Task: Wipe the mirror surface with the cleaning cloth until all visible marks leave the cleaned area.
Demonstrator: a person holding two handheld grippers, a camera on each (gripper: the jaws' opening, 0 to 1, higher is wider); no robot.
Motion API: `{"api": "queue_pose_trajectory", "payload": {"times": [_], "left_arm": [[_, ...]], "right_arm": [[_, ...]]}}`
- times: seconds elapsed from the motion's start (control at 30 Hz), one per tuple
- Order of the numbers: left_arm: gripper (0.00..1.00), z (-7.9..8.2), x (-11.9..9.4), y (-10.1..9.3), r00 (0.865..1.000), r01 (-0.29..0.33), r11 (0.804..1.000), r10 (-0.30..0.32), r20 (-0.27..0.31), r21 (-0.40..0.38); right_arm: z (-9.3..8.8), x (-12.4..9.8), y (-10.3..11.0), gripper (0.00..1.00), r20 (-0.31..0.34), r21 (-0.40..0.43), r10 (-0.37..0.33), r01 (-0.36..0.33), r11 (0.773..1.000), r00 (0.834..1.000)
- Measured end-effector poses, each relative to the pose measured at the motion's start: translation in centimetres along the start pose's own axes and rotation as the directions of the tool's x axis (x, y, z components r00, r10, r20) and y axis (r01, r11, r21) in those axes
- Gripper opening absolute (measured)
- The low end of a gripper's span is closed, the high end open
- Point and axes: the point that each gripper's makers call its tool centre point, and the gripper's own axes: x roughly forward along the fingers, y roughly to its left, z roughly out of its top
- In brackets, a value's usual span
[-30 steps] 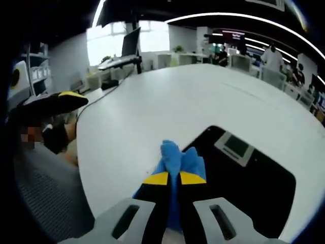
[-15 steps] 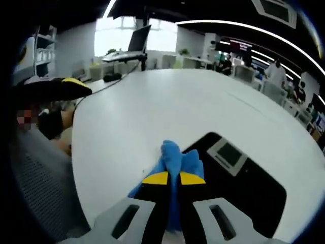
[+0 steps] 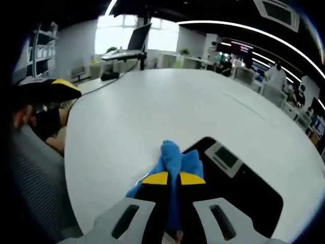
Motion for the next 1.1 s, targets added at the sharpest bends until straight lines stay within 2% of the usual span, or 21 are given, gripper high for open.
{"api": "queue_pose_trajectory", "payload": {"times": [0.67,0.8,0.97,1.1], "left_arm": [[0.91,0.0,0.0,-0.2,1.0,0.011,1.0,-0.011,-0.001,0.0],[0.91,-0.1,0.1,-0.2,1.0,0.012,1.0,-0.012,-0.003,0.0],[0.92,-0.1,0.1,-0.2,1.0,0.013,1.0,-0.013,-0.008,0.001],[0.92,-0.1,0.1,-0.2,1.0,0.009,1.0,-0.009,-0.008,0.001]], "right_arm": [[1.6,2.6,-2.9,0.0,-0.036,-0.065,-0.057,0.055,0.996,0.998],[1.9,3.1,-3.6,0.0,-0.039,-0.046,-0.074,0.072,0.996,0.996],[2.1,3.7,-4.8,0.0,-0.039,0.048,-0.094,0.096,0.994,0.995],[2.4,4.1,-5.2,0.0,-0.055,0.036,-0.105,0.107,0.994,0.993]]}}
